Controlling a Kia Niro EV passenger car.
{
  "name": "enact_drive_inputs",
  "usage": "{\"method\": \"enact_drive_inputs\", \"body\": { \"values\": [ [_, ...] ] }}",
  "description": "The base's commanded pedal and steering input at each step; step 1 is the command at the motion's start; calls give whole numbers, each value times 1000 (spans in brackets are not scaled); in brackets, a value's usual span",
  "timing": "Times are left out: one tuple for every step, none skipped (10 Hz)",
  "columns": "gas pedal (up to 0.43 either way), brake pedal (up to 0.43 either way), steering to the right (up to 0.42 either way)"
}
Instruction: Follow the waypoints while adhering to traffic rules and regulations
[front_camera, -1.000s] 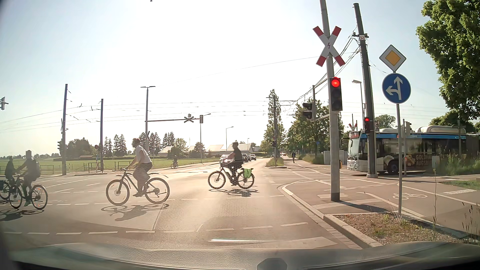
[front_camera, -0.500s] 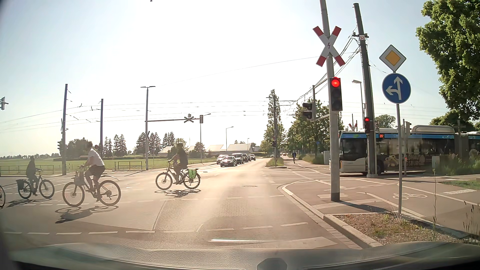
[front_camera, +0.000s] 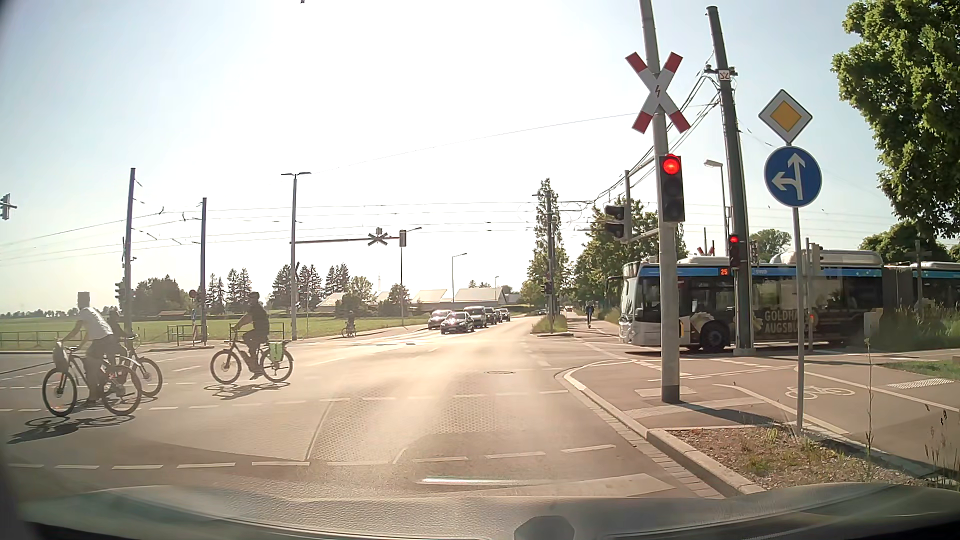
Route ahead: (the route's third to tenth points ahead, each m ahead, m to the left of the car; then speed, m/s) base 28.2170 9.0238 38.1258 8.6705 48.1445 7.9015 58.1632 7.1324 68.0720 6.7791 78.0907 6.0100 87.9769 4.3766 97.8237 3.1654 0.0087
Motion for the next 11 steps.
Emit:
{"method": "enact_drive_inputs", "body": {
  "values": [
    [0, 232, -27],
    [0, 226, -28],
    [0, 220, -28],
    [0, 232, -27],
    [0, 238, -28],
    [0, 232, -28],
    [0, 232, -28],
    [0, 232, -28],
    [0, 232, -28],
    [0, 226, -27],
    [0, 226, -28]
  ]
}}
